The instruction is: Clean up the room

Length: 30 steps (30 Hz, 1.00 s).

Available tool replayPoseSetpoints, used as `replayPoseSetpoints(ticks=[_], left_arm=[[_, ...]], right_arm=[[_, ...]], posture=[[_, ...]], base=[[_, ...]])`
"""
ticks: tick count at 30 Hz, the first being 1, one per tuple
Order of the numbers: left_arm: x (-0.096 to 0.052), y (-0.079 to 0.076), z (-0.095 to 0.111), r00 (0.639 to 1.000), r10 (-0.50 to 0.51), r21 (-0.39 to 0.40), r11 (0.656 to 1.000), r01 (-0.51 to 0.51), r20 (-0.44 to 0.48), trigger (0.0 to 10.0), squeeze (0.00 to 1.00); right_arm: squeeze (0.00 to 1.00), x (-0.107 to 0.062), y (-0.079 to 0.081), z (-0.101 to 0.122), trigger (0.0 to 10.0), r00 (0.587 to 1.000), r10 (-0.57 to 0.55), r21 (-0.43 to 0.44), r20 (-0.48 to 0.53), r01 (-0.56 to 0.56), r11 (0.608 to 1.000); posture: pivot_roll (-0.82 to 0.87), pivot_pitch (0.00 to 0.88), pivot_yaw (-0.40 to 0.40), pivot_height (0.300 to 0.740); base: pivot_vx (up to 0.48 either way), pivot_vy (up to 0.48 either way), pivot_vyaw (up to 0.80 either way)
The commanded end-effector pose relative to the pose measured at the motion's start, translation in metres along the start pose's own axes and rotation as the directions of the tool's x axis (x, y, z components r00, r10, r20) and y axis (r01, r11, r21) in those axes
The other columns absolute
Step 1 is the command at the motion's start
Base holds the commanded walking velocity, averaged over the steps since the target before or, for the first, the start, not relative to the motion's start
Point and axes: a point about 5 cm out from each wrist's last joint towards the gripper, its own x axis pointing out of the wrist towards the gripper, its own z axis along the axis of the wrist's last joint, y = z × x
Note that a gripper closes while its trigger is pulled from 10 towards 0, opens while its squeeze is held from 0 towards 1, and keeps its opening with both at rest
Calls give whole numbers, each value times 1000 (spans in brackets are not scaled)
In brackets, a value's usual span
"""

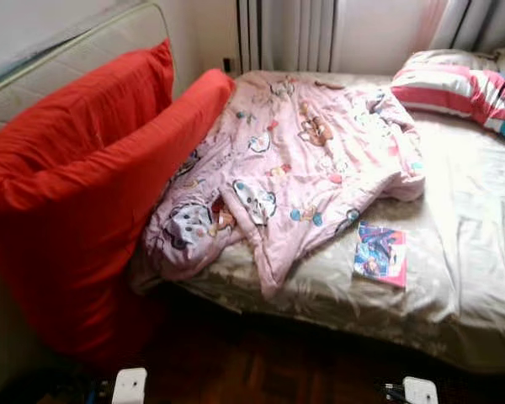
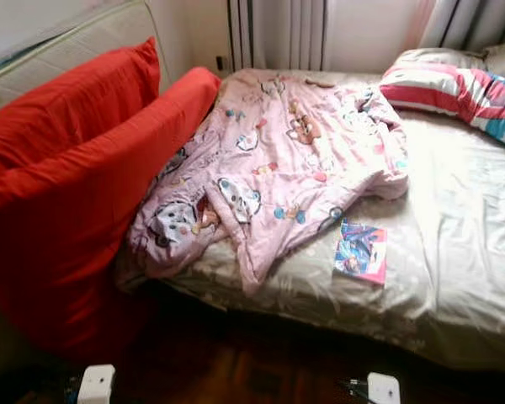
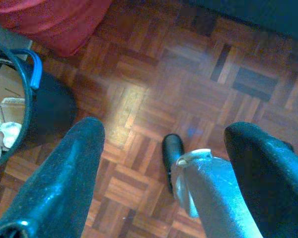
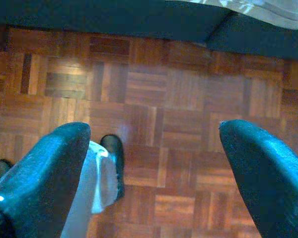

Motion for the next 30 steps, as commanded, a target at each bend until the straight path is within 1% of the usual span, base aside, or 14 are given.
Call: replayPoseSetpoints(ticks=[1, 2, 5, 6, 12, 15, 18, 24, 30], left_arm=[[-2, 2, -9, 1000, 1, 4, 1000, -1, -28, 10000, 0], [-2, 2, -9, 1000, 1, 4, 1000, -1, -28, 10000, 0], [-5, 8, -13, 999, 6, 5, 1000, -6, -38, 10000, 0], [-6, 12, -15, 999, 8, 6, 1000, -8, -40, 10000, 0], [-7, 17, -16, 999, 11, 8, 1000, -11, -40, 10000, 0], [-7, 18, -16, 999, 10, 11, 1000, -9, -41, 10000, 0], [-8, 19, -20, 999, 9, 14, 1000, -8, -49, 10000, 0], [-10, 20, -25, 998, 10, 18, 1000, -9, -66, 10000, 0], [-10, 19, -26, 997, 10, 22, 1000, -8, -75, 10000, 0]], right_arm=[[0, -1, -2, -5, 10000, 1000, -7, 8, -15, 7, 1000], [0, -1, -2, -5, 10000, 1000, -7, 8, -15, 7, 1000], [0, -1, -3, -5, 10000, 1000, -9, 25, -15, 9, 1000], [0, -1, -3, -5, 10000, 1000, -9, 24, -17, 10, 1000], [0, -1, -2, -6, 10000, 1000, -4, 23, -18, 4, 1000], [0, -1, -1, -5, 10000, 1000, 0, 25, -12, 1, 1000], [0, -1, 7, -6, 10000, 1000, 14, 25, -8, -14, 1000], [0, -1, 12, -8, 10000, 1000, 20, 22, -11, -20, 1000], [0, -1, 15, -8, 10000, 1000, 24, 29, -10, -23, 999]], posture=[[-30, 32, 56, 740], [-30, 32, 56, 740], [-31, 28, 55, 740], [-30, 27, 55, 740], [-31, 19, 56, 740], [-34, 13, 58, 740], [-35, 7, 58, 740], [-34, 1, 60, 740], [-42, 0, 68, 740]], base=[[0, -277, 0], [0, -277, 0], [0, -282, 0], [0, -281, -756], [0, -282, -657], [0, -281, 0], [0, -281, 0], [0, -281, 0], [0, -280, 0]])
